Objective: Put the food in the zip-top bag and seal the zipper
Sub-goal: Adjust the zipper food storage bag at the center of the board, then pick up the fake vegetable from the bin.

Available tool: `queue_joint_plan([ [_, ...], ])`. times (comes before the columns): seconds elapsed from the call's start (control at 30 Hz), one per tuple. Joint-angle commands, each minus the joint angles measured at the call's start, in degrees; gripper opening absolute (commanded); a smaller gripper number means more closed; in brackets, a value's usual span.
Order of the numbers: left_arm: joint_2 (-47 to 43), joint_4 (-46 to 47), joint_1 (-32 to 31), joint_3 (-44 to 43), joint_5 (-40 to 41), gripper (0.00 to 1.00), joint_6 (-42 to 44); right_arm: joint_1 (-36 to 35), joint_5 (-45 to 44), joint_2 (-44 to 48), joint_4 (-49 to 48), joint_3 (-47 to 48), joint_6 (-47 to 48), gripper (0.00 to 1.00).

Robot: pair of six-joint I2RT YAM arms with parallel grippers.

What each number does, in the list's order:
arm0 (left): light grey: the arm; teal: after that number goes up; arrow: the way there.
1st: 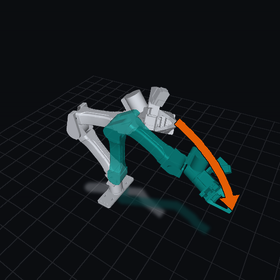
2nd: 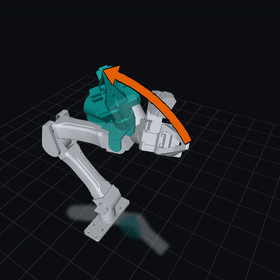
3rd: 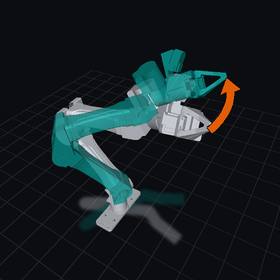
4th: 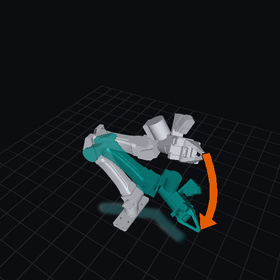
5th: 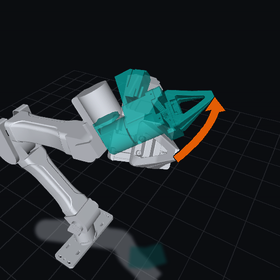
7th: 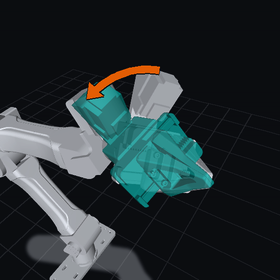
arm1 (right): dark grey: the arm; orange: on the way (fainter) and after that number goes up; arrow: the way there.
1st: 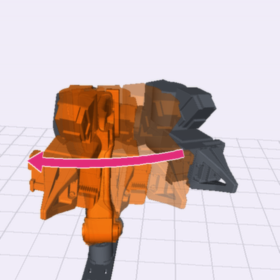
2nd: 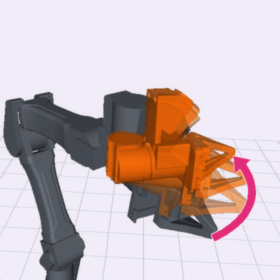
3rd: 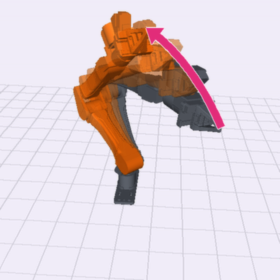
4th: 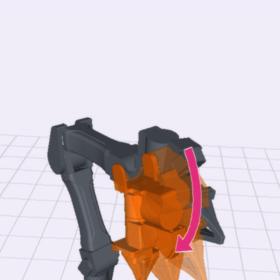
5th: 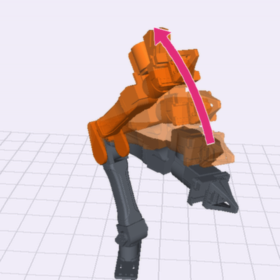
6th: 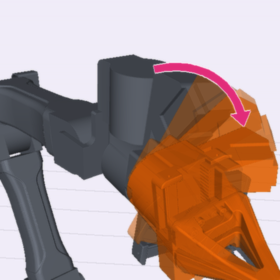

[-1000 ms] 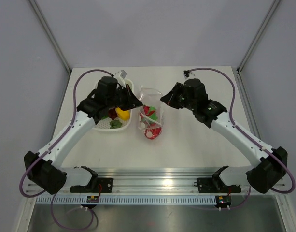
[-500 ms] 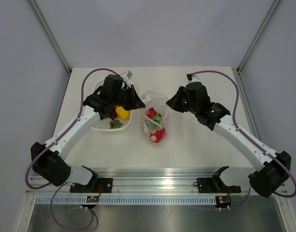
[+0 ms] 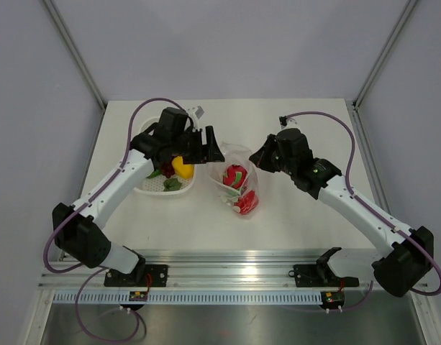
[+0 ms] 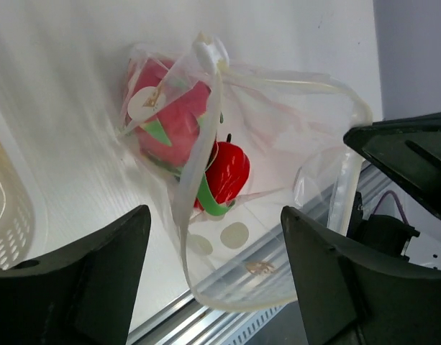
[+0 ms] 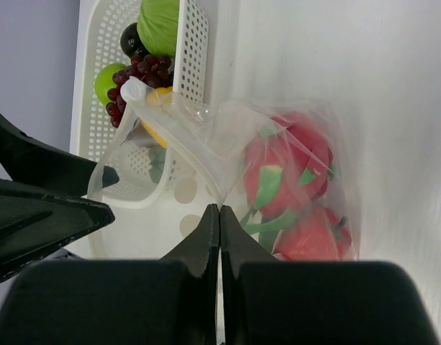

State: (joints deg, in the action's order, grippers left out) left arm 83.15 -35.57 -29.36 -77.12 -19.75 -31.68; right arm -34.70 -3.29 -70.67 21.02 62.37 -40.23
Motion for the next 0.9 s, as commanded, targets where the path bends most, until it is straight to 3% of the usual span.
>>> queue_joint_plan([
  [0.0, -2.12, -3.97, 0.10, -7.68, 0.50, 0.77, 5.13, 0.07, 0.48, 0.63, -3.00, 1.53, 0.15, 0.00],
  [0.23, -9.76, -5.47, 3.69, -11.56, -0.20, 0.72, 9.36, 0.07, 1.62, -0.69, -3.70, 2.32, -0.11, 0.00],
  [0.33, -11.26, -5.47, 9.83, -8.67, 0.93, 0.70, 8.48, 0.07, 2.14, -1.04, -3.96, 2.41, -0.29, 0.00],
  [0.4, -11.09, -7.22, 10.64, -6.91, 10.74, 0.70, 8.04, 0.07, 2.23, -1.13, -3.88, 2.41, -0.20, 0.00],
  [0.47, -10.82, -8.98, 10.64, -4.37, 23.79, 0.80, 7.34, 0.07, 2.15, -1.04, -3.96, 2.32, -0.29, 0.00],
  [0.57, -8.82, -8.90, 10.91, 0.37, 33.69, 0.87, 6.55, 0.07, 2.23, -1.04, -3.79, 2.49, -0.29, 0.00],
  [0.77, -2.57, -6.18, 11.08, 6.28, 33.90, 0.84, 3.21, -0.02, 2.76, -1.66, -4.05, 2.41, -0.64, 0.00],
  [0.87, -0.54, -3.11, 11.08, 9.26, 33.28, 0.77, -4.42, -0.11, 2.94, -1.66, -4.40, 2.06, -0.99, 0.00],
])
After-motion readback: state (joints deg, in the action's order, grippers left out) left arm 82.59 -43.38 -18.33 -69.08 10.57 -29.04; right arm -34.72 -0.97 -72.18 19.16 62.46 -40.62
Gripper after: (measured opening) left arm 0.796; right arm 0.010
